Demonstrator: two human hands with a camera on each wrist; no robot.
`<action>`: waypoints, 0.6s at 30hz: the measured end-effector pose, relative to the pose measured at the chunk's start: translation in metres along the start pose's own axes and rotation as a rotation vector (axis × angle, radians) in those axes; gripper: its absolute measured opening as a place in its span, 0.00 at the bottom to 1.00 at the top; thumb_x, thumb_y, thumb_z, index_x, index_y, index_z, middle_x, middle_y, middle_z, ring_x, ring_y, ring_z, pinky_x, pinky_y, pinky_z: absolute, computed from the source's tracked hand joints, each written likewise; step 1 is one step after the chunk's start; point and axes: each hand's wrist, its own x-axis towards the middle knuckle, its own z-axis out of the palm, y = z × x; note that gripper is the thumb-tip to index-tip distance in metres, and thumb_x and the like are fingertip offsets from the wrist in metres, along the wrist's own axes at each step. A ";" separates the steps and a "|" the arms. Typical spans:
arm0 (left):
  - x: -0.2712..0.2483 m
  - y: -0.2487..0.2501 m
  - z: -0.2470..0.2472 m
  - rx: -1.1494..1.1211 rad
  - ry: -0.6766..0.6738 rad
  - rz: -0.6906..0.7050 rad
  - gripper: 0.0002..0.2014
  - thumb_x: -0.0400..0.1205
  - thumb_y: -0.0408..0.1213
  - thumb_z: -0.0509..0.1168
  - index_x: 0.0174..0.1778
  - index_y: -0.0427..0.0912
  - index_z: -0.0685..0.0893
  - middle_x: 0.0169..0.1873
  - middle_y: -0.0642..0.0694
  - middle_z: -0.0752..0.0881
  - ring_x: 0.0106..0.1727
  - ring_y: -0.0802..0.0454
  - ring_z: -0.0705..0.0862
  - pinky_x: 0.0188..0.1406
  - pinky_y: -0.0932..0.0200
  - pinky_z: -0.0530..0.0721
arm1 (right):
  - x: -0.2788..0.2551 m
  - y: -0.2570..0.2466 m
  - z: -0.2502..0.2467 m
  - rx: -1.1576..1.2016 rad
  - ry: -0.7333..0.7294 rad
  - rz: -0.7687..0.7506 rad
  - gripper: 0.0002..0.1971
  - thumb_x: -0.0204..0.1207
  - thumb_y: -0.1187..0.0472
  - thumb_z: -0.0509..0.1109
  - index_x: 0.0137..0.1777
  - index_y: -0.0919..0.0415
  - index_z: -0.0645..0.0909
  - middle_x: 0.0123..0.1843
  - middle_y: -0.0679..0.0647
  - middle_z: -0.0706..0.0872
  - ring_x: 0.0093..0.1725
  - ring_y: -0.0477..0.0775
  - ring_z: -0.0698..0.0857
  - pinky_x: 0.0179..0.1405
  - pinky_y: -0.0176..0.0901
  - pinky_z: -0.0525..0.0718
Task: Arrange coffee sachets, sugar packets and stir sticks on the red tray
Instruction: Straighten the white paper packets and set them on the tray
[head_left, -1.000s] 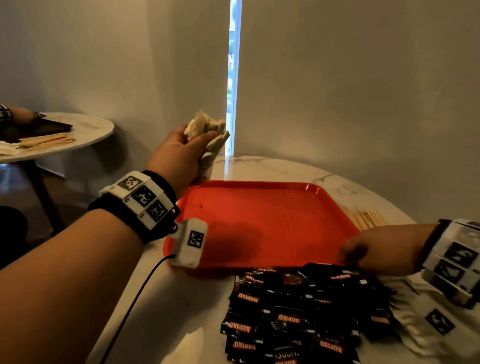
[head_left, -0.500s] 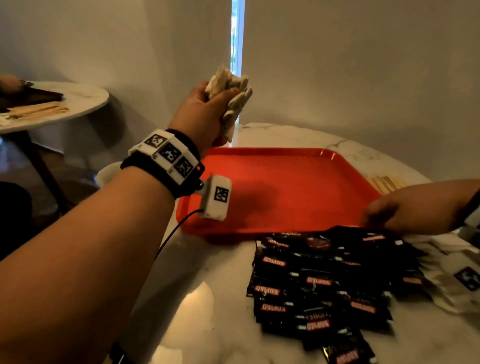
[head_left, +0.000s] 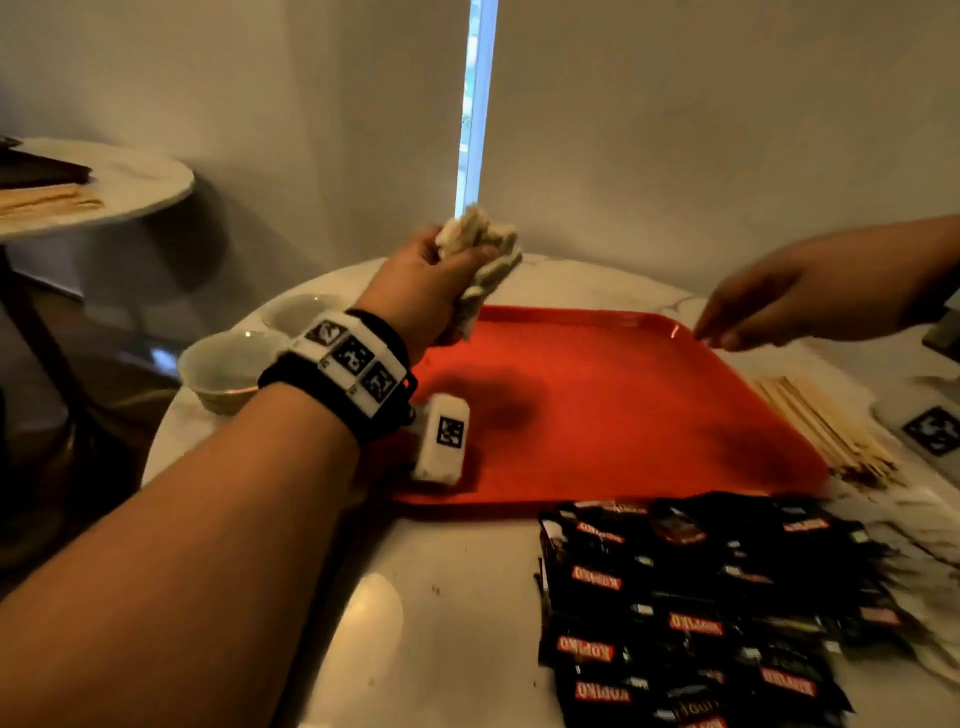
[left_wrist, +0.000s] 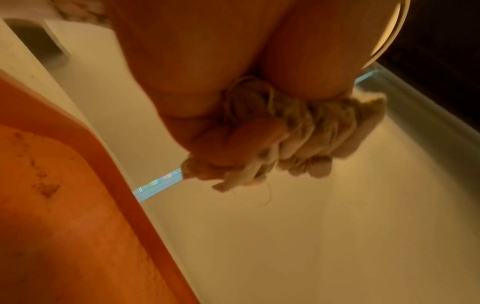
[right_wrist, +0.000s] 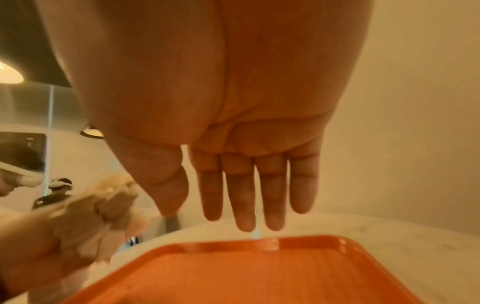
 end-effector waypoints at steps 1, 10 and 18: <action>0.001 -0.002 -0.004 0.034 0.005 -0.007 0.05 0.86 0.33 0.66 0.50 0.48 0.83 0.24 0.55 0.85 0.18 0.63 0.74 0.16 0.70 0.68 | 0.006 -0.014 -0.012 0.032 0.052 -0.026 0.08 0.81 0.50 0.70 0.57 0.37 0.86 0.53 0.37 0.91 0.56 0.41 0.88 0.62 0.48 0.86; 0.007 -0.005 -0.014 0.041 0.034 -0.004 0.14 0.82 0.42 0.72 0.62 0.48 0.82 0.27 0.51 0.84 0.21 0.55 0.78 0.20 0.61 0.74 | 0.067 -0.124 -0.036 0.565 0.185 -0.361 0.30 0.58 0.45 0.75 0.57 0.63 0.84 0.50 0.60 0.89 0.46 0.55 0.88 0.42 0.49 0.85; 0.005 0.001 -0.016 0.046 0.023 -0.024 0.13 0.81 0.41 0.73 0.59 0.48 0.80 0.24 0.52 0.86 0.21 0.57 0.81 0.20 0.61 0.74 | 0.107 -0.150 -0.017 0.570 0.162 -0.371 0.07 0.74 0.63 0.79 0.47 0.60 0.84 0.43 0.63 0.87 0.40 0.59 0.85 0.32 0.47 0.82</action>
